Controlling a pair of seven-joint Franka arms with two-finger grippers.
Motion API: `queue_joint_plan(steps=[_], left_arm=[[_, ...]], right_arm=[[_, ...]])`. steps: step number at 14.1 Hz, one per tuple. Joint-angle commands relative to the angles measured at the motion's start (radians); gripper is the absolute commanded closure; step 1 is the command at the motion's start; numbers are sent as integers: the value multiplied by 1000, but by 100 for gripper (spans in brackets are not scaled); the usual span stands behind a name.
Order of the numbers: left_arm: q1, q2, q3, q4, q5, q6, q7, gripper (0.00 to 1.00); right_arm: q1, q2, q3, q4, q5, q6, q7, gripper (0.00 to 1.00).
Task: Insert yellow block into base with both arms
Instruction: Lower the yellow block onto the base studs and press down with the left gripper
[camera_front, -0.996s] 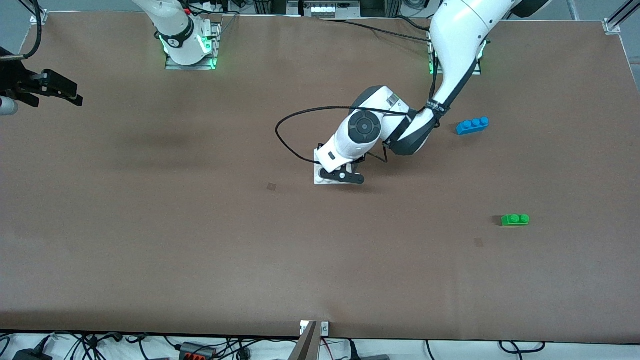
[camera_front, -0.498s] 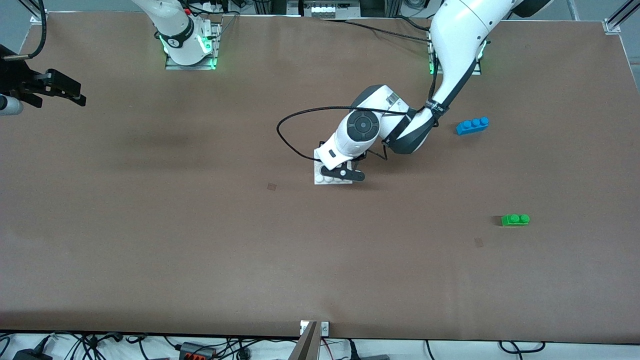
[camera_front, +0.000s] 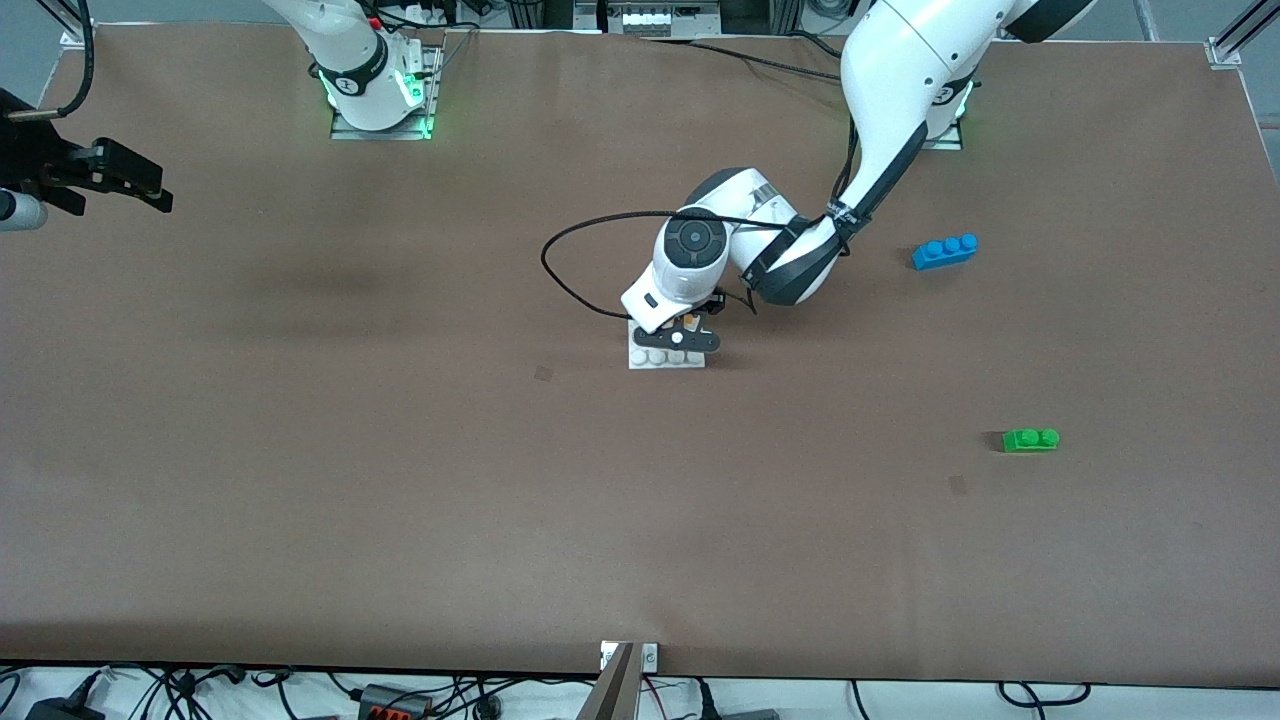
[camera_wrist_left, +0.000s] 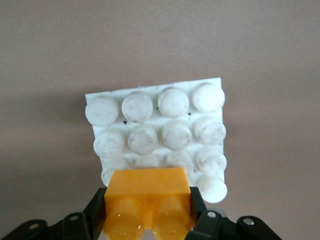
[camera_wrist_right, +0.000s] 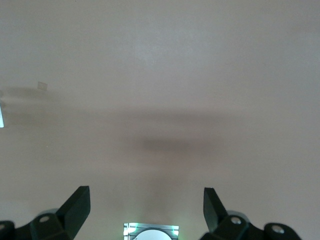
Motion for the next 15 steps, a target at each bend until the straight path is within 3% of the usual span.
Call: queue_joint_plan(steps=[1,15], left_arm=[[0,3,4,6,20,6,-37,46],[-6,47,4,43,28,56,-59,46]], right_arm=[[4,-8,1,2,-2,-2,14,0],[4,-8,0,2,-2,-2,14,0]])
